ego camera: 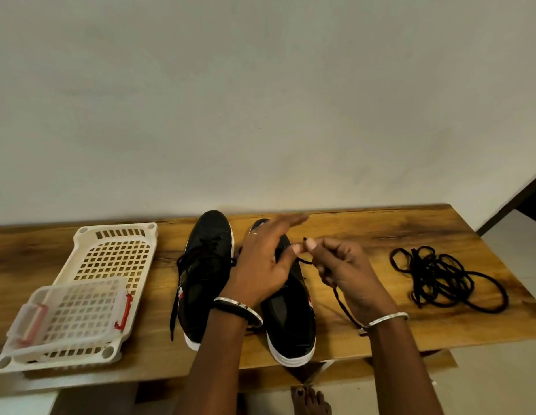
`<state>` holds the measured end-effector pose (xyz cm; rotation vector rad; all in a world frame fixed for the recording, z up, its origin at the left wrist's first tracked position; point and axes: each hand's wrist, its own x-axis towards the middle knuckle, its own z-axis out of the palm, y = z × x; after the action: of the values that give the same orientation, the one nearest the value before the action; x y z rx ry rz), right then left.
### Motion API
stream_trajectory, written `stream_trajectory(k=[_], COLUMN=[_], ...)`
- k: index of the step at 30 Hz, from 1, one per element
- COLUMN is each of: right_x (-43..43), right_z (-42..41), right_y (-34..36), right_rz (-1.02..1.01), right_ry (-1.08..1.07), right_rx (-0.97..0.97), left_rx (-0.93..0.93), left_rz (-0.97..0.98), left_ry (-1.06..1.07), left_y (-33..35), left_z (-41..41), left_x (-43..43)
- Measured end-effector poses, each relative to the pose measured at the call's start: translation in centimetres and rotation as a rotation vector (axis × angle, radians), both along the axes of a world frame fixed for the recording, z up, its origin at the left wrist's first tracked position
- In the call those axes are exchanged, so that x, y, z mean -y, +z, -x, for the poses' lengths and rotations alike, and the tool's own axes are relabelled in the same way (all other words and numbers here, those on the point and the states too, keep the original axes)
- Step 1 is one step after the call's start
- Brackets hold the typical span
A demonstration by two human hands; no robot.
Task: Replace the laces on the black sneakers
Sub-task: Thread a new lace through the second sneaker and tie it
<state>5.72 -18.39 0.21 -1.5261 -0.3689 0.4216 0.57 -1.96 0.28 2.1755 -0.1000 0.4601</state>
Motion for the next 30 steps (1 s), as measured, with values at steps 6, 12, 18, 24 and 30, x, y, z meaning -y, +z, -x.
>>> stream_trajectory(k=[6, 12, 18, 24, 30], right_x=[-0.3, 1.0, 1.4, -0.2, -3.0], right_z=[0.0, -0.8, -1.7, -1.7, -0.7], right_y=[-0.1, -1.1, -2.9, -4.1, -4.9], right_rz=[0.030, 0.002, -0.029, -0.136, -0.090], right_ry=[0.136, -0.021, -0.174, -0.242, -0.278], right_rx=[0.000, -0.059, -0.052, -0.038, 0.060], left_rx=[-0.073, 0.049, 0.075, 0.105, 0.067], left_rz=[0.048, -0.019, -0.098, -0.152, -0.162], left_ry=[-0.026, 0.362, 0.762, 0.796, 0.265], left_y=[0.0, -0.1, -0.3, -1.7, -2.8], left_z=[0.3, 1.1, 2.1, 1.7, -0.3], left_x=[-1.3, -3.9, -5.8, -5.3, -1.8])
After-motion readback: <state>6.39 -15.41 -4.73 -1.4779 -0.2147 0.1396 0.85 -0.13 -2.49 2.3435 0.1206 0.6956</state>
